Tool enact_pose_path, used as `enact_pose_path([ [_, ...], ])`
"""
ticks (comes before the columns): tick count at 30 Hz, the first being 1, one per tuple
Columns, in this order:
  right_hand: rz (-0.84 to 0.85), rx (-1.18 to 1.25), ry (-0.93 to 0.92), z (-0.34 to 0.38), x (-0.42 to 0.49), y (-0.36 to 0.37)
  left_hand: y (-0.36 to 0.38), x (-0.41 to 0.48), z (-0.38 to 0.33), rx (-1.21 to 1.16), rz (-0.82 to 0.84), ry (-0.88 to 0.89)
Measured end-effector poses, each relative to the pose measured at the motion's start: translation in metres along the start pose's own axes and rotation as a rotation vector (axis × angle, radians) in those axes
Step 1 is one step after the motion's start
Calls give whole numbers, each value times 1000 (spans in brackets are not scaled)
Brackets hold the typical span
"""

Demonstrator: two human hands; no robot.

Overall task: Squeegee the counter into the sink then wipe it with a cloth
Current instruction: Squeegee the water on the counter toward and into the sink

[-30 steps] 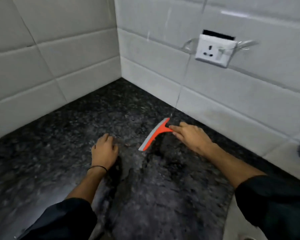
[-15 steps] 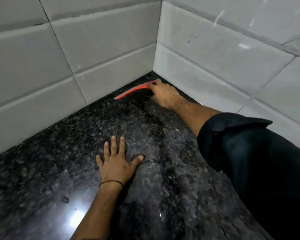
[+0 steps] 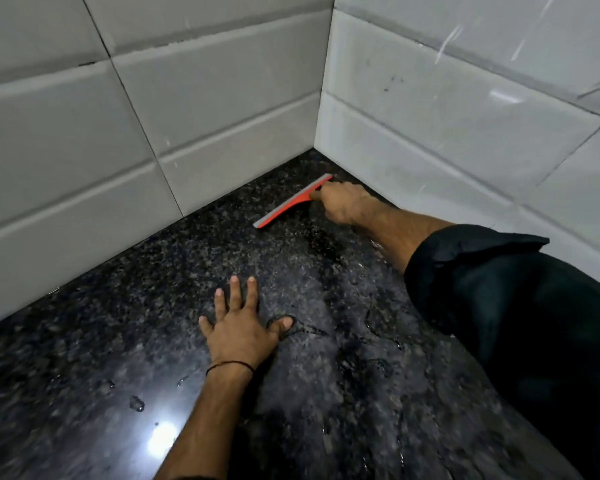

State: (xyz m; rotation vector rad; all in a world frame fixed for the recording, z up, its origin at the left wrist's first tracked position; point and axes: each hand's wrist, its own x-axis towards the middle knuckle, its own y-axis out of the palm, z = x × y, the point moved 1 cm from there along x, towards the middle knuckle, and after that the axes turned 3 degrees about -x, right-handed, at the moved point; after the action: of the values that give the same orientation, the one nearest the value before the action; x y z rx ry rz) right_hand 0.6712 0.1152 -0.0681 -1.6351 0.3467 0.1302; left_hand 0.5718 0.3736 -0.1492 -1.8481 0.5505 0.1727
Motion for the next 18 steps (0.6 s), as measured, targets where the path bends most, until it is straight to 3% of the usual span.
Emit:
enact_pose_path([
  [9, 125, -13, 99, -67, -195, 38, 4, -52, -8, -139, -135, 42],
  [18, 244, -27, 283, -144, -397, 91, 58, -174, -29, -23, -108, 79],
])
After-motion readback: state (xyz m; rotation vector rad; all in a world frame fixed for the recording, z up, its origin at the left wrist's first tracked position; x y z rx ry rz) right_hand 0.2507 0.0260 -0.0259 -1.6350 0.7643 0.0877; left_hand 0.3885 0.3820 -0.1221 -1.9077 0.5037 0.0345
